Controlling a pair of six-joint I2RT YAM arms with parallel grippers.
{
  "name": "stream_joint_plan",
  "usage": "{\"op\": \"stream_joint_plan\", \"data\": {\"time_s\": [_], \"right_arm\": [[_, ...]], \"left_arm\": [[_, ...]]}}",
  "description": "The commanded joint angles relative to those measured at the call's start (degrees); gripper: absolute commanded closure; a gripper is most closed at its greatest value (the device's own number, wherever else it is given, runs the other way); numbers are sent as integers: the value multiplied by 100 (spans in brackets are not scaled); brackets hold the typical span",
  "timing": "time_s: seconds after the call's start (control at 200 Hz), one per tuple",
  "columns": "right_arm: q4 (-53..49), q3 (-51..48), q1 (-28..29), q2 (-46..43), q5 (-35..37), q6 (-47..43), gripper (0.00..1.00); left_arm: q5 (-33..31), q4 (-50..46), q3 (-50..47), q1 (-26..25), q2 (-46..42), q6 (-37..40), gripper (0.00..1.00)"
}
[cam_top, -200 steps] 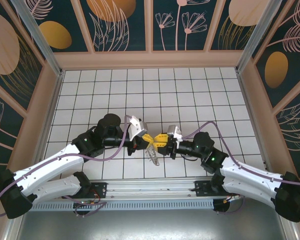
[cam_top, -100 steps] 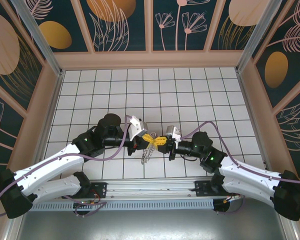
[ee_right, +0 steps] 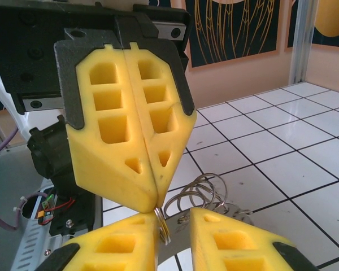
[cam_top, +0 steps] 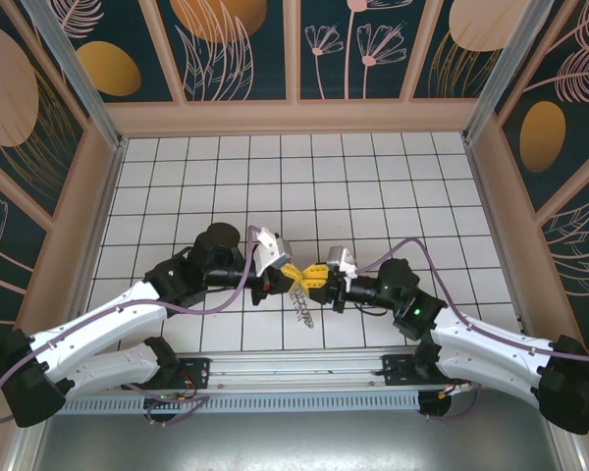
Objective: Put the keys on the keyring
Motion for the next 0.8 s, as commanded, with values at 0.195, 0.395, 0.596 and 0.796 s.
{"op": "stream_joint_plan", "data": {"time_s": [0.195,0.395,0.596,0.796], "right_arm": [[229,132,36,-10,-55,-136,81],[197,148,53,-13,-178,-188,98],[122,132,71,-107,-131,-276,100],[256,-14,71,-477,-77,-286,100]], "left_arm": [[221,143,67,-9,32,62,100],[290,243,62,-12,95,39,100],[303,339,72,-13,55,-66,100],[123,792,-209,-7,-294,-486,65]]}}
